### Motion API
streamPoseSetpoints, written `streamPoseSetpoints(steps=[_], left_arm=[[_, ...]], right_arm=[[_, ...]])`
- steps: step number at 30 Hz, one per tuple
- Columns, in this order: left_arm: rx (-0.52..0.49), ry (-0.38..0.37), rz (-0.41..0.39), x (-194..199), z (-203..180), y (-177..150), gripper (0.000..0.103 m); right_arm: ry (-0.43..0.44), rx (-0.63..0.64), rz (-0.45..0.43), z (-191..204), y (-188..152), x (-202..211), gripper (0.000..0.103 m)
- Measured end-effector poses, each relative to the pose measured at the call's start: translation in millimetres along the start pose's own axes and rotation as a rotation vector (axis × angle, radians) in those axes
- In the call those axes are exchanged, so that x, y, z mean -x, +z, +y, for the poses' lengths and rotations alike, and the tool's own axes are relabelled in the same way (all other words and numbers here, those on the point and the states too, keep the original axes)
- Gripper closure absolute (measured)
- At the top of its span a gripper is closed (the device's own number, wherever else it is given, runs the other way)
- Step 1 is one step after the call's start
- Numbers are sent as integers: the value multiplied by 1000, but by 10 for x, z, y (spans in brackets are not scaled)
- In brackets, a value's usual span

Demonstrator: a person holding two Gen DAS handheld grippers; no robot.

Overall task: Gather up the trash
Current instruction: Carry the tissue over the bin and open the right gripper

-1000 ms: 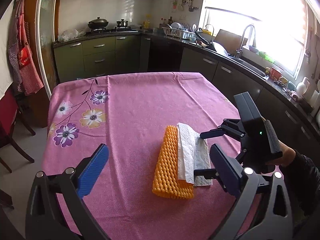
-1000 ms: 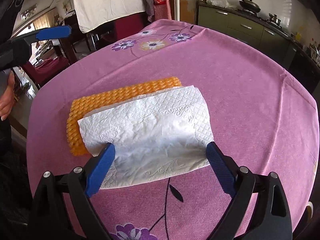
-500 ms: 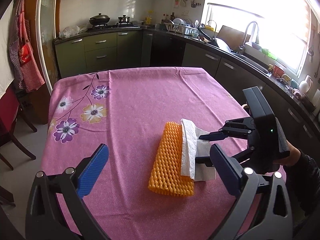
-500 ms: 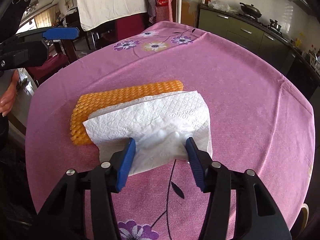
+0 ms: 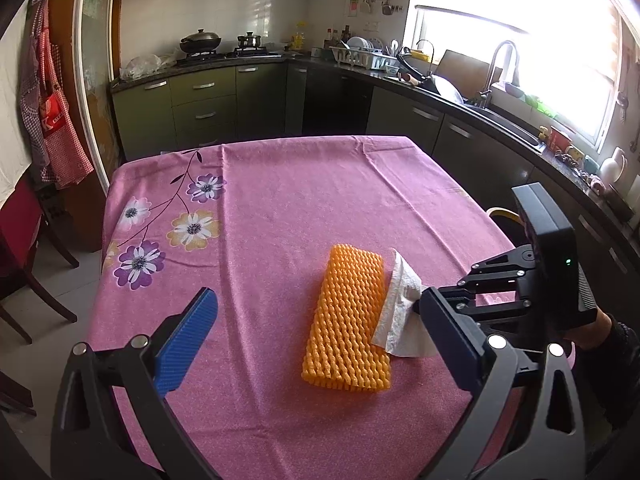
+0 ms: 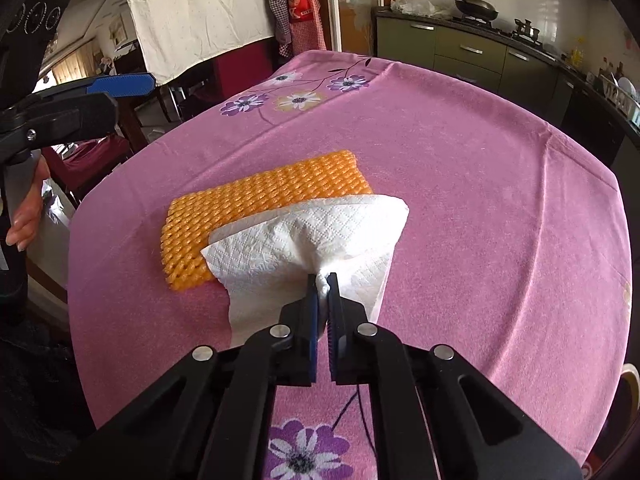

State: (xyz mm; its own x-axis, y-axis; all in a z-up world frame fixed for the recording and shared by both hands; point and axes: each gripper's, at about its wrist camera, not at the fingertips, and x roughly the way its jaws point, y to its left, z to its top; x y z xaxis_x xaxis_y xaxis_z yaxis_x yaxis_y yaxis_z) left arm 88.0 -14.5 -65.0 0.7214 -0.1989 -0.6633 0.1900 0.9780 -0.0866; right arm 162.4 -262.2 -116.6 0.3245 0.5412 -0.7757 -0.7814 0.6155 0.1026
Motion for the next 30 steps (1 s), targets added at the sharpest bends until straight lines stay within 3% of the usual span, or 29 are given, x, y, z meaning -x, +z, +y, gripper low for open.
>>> streamPoseSetpoints(steps=[6, 14, 19, 24, 25, 26, 28, 30], left_arm=[[-16, -23, 0, -33, -72, 10, 7], [-36, -49, 10, -103, -196, 16, 7], [-47, -54, 17, -135, -265, 27, 7], [-66, -52, 20, -127, -323, 31, 7], [-69, -51, 20, -124, -329, 31, 7], [-71, -51, 20, -122, -339, 34, 7], [-72, -52, 20, -116, -348, 35, 7], [-75, -55, 20, -118, -354, 32, 7]], right_arm=[[-90, -131, -85, -334, -250, 634, 99], [-396, -410, -146, -1440, -912, 1607, 98], [-560, -517, -78, -2089, -1305, 1740, 98], [-629, -604, -10, -2590, -1572, 1568, 96], [-632, -623, 6, -2664, -1619, 1524, 85], [-643, -647, 24, -2740, -1671, 1497, 66], [-682, -675, 19, -2802, -1752, 1520, 57], [-671, -711, -17, -2766, -1799, 1591, 57]])
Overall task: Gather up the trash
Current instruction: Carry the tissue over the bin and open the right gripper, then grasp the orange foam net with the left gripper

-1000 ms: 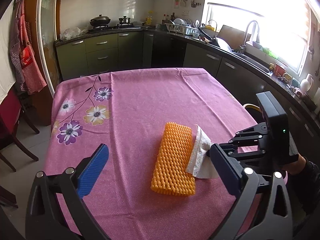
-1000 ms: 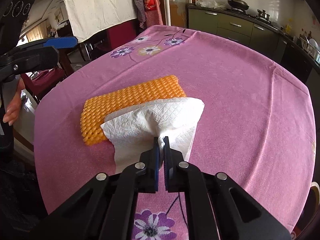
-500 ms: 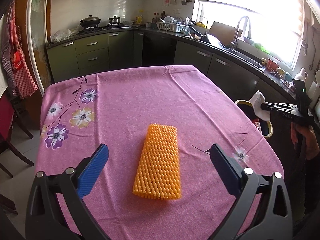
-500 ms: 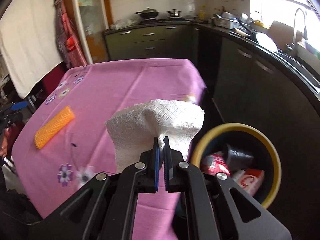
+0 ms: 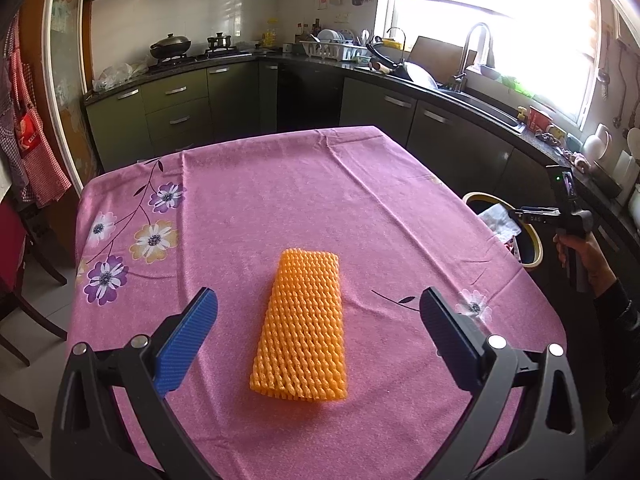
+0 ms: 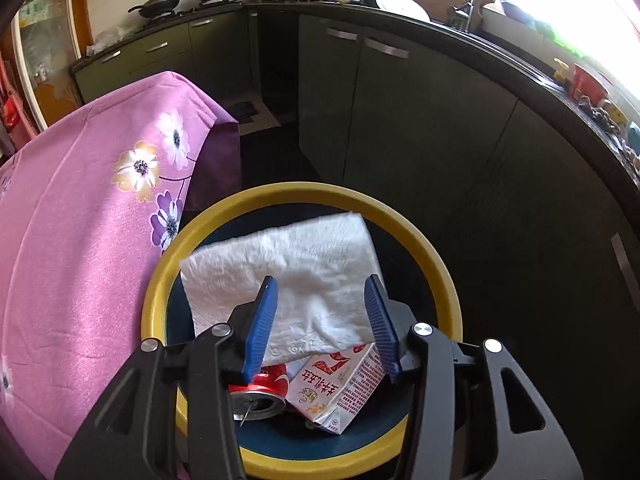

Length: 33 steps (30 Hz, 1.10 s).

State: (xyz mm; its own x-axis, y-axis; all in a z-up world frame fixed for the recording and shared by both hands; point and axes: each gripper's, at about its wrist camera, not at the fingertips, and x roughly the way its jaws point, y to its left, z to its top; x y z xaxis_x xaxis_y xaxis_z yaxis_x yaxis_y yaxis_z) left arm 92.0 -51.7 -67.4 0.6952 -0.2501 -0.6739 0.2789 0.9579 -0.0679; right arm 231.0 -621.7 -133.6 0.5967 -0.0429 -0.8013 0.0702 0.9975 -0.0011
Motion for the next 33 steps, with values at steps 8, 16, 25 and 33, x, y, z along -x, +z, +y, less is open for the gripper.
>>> streamPoseSetpoints(steps=[8, 16, 25, 33], left_arm=[[-43, -15, 31, -136, -90, -48, 7], [-75, -12, 119, -527, -91, -84, 7], [-69, 55, 213, -970, 62, -134, 7], [-50, 24, 225, -1004, 91, -177, 10]], right_arm=[[65, -36, -132, 387, -383, 820, 47], [204, -6, -211, 1068, -817, 1298, 42], [213, 14, -213, 1389, -1005, 1320, 41], [212, 26, -211, 1422, -997, 1308, 41]])
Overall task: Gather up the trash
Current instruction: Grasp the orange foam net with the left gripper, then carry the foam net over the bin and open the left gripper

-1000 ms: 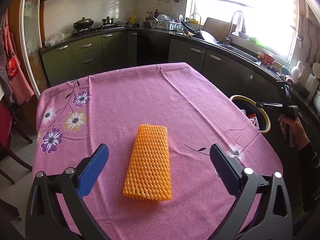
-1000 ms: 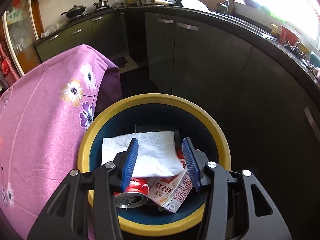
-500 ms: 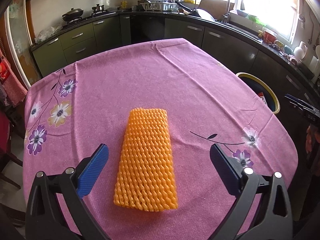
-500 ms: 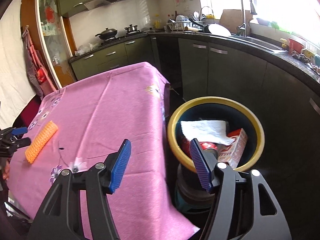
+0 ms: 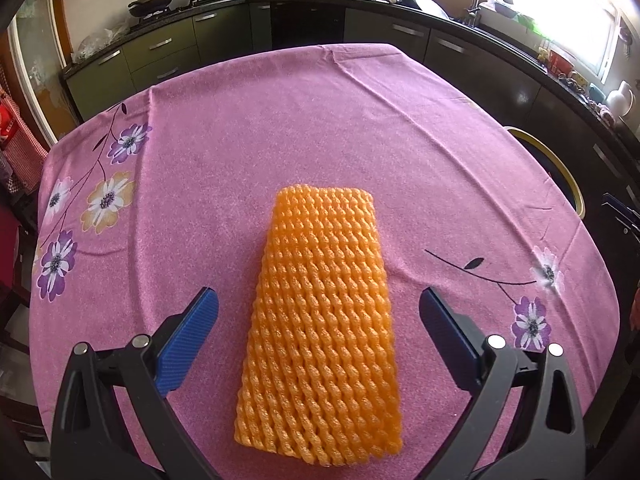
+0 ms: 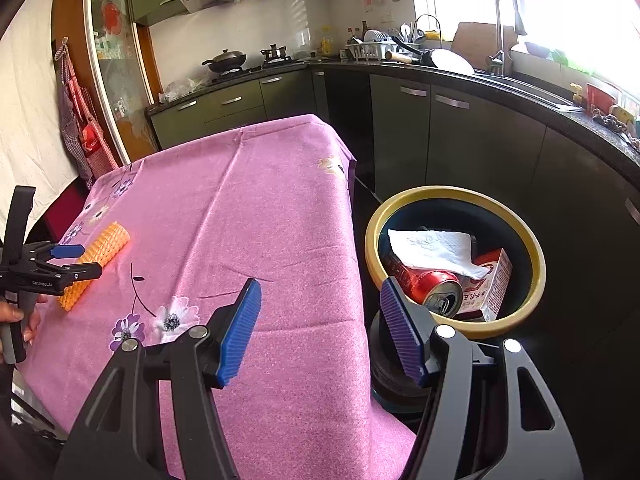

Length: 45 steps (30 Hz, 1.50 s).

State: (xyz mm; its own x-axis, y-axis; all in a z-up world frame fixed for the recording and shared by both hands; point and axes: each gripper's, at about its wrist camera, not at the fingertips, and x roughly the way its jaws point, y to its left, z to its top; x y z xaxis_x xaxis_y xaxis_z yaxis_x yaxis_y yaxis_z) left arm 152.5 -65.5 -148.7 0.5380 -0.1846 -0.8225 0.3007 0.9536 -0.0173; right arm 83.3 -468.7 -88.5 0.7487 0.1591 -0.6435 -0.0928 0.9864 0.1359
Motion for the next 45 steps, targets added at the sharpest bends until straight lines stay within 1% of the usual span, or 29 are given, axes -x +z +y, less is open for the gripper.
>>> streamPoseSetpoints(steps=[1, 2, 4, 5, 6, 9, 19, 22, 24, 27, 30, 33, 37, 41, 45], left_arm=[[-2, -3, 2, 0, -5, -5, 12], [-2, -2, 6, -5, -11, -5, 16], [-1, 4, 12, -19, -14, -14, 19], [-1, 4, 14, -28, -16, -14, 23], [2, 1, 16, -32, -14, -18, 30], [8, 3, 9, -28, -7, -25, 41], [15, -9, -16, 51, 8, -36, 60], [20, -15, -34, 116, 18, -30, 70], [29, -28, -47, 159, 31, -24, 80], [33, -41, -69, 230, 26, -16, 86], [24, -49, -99, 327, -15, 0, 90], [-1, -67, -120, 427, -101, 45, 90], [-62, -108, -139, 556, -312, 141, 90], [-163, -165, -150, 632, -663, 308, 90], [-271, -247, -135, 566, -1124, 550, 90]], right_arm=[[2, -1, 2, -22, 10, -13, 41], [2, -1, 4, -21, 8, -17, 41], [4, -3, 5, -28, 9, -24, 40], [5, -3, 5, -28, 12, -23, 40], [6, -3, 5, -22, 10, -22, 40], [8, -5, 7, -19, 9, -26, 40], [15, 0, 14, 5, -12, -69, 40], [15, 4, 10, 7, -12, -62, 40], [15, 5, 7, 7, -12, -57, 40], [16, 6, 3, 4, -12, -42, 40], [17, 7, -7, 4, -5, -7, 40], [14, 6, -15, -9, 3, 34, 40], [-27, 20, -18, -31, -17, 100, 40], [-65, -1, -6, -167, -102, 174, 40], [-89, -43, -2, -351, -224, 270, 40]])
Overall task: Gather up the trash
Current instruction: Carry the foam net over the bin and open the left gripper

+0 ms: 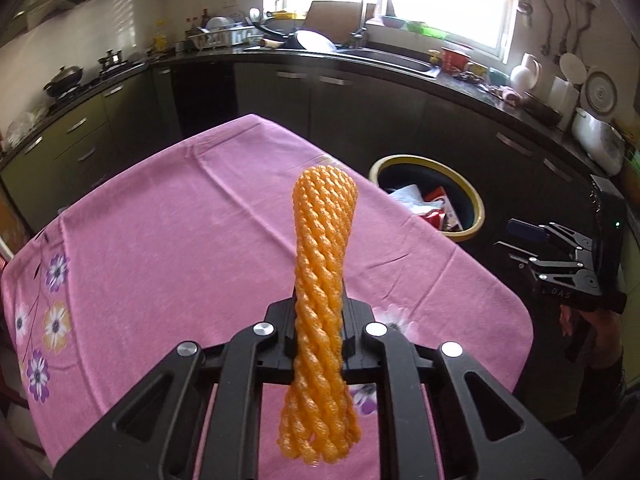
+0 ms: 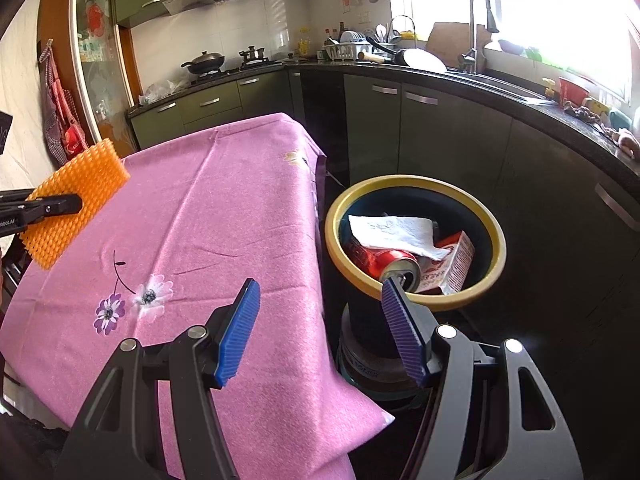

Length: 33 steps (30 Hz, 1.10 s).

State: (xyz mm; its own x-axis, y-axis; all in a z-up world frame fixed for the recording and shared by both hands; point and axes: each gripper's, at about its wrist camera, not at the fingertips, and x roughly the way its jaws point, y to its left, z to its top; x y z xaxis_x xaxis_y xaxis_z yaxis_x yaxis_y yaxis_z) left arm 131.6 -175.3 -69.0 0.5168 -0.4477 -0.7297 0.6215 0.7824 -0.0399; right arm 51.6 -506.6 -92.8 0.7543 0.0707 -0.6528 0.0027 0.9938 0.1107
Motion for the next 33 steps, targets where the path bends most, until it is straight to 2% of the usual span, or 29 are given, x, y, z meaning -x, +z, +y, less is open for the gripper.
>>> streamPoseSetpoints(steps=[6, 11, 14, 16, 20, 22, 23, 24, 26, 30, 33], left_arm=[[-139, -150, 54, -592, -609, 583, 90], [-209, -266, 151, -1364, -1102, 1048, 90], [-259, -269, 194, -1825, -1371, 1255, 90], [-287, -242, 213, -2117, -1518, 1367, 90], [-281, -220, 258, -2603, -1625, 1501, 90], [-270, -216, 270, -2788, -1628, 1547, 84], [-261, -211, 272, -2849, -1626, 1572, 66], [-254, -208, 275, -2892, -1623, 1581, 38], [-243, -178, 244, -2880, -1605, 1591, 18], [-219, -171, 222, -2698, -1533, 1563, 17], [-183, -184, 172, -2319, -1384, 1449, 17]], right_arm=[[-24, -56, -26, -310, -69, 138, 37], [-24, -101, -32, -533, -102, 159, 36], [-28, -125, -30, -639, -136, 167, 36], [-29, -144, -27, -707, -166, 171, 36], [-35, -169, -13, -804, -221, 148, 36], [-34, -178, -7, -831, -234, 131, 36], [-32, -182, -5, -835, -237, 127, 36], [-29, -182, -3, -833, -236, 123, 36], [-26, -178, -3, -817, -240, 116, 36], [-14, -168, -1, -757, -226, 112, 36], [6, -154, -9, -668, -209, 128, 36]])
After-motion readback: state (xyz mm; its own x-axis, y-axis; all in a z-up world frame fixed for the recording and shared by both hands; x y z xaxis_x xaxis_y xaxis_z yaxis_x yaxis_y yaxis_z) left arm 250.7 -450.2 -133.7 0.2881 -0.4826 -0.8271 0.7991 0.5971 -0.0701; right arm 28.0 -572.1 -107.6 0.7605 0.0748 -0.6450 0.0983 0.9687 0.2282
